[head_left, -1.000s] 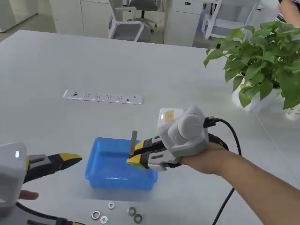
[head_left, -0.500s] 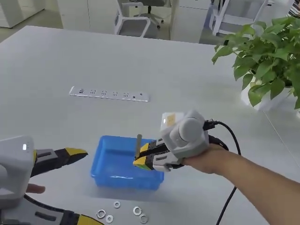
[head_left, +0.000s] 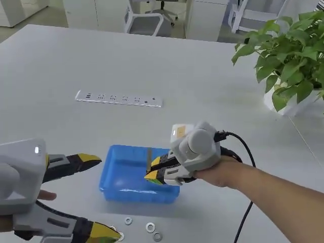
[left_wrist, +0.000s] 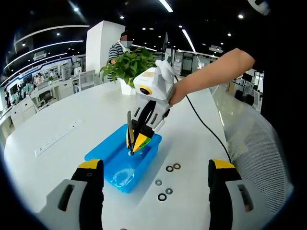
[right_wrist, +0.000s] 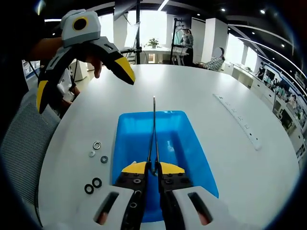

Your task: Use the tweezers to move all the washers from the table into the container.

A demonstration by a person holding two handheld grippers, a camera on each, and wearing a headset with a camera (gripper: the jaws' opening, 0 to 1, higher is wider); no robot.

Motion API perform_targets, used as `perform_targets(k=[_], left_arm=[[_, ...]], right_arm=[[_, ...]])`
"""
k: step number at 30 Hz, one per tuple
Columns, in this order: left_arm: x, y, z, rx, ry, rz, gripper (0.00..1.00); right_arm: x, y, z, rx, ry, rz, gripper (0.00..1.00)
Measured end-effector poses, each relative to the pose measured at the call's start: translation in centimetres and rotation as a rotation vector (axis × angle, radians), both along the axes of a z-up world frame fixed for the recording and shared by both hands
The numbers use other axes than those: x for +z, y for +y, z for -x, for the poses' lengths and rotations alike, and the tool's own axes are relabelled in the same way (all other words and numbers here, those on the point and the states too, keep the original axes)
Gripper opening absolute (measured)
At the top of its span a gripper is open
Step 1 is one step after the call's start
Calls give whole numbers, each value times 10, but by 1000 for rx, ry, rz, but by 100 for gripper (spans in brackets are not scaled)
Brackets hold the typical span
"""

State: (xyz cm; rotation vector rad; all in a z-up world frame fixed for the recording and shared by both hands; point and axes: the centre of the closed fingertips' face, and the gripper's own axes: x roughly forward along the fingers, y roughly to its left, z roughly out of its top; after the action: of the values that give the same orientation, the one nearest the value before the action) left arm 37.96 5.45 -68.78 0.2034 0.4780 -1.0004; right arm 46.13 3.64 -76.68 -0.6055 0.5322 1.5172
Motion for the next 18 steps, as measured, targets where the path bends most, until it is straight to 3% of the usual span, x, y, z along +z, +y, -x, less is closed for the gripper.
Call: perform_targets(k=[4, 8, 18], left_arm=[[-4, -1, -7, -15, -14, -31, 87], [0, -7, -16, -24, -19, -15, 81], [-6, -17, -33, -97, -32, -68, 63]], right_arm=[[-3, 0, 0, 9, -9, 8, 9], [-4, 0, -1, 8, -11, 10, 9], [-13, -1, 3, 26, -21, 33, 9]])
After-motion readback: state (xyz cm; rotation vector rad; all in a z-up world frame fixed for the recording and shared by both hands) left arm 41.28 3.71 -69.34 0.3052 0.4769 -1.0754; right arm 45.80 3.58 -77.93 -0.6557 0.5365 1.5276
